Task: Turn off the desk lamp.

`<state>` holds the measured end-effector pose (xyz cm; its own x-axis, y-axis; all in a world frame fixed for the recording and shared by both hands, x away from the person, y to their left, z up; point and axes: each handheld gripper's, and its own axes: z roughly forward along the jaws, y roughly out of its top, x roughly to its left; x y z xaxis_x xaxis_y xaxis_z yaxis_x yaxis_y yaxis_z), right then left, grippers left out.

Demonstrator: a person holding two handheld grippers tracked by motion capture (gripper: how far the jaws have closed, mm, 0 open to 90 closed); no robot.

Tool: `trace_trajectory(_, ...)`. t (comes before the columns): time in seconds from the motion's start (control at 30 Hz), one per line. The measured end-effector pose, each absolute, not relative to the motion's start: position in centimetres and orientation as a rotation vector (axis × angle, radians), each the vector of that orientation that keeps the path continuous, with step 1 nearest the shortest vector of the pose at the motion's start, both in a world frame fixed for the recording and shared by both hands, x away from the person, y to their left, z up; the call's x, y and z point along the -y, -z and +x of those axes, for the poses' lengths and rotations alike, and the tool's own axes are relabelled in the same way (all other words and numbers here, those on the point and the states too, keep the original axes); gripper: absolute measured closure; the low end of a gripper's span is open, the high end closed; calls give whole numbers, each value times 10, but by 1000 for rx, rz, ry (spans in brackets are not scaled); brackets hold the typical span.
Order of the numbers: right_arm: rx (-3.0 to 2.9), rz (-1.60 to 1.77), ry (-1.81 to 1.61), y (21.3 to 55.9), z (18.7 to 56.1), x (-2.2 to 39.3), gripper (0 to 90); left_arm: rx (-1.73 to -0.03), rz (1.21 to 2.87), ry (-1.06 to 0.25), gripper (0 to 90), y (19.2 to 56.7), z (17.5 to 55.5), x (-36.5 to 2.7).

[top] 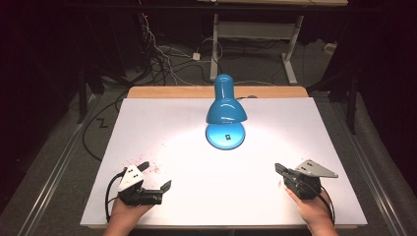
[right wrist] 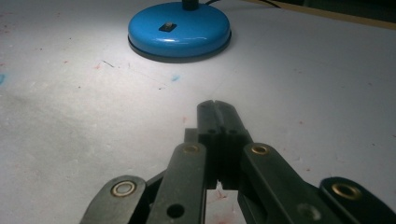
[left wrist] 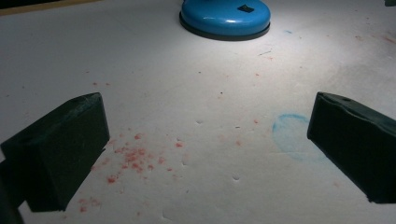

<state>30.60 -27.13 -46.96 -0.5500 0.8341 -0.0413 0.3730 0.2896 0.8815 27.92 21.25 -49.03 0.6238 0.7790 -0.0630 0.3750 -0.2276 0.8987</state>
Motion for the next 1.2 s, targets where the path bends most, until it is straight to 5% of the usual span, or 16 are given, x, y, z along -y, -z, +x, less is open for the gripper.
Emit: trace_trajectory(1.2,-2120,1030,-1276,464,363,217,900,-893,1842,-489,0,488,283,-208)
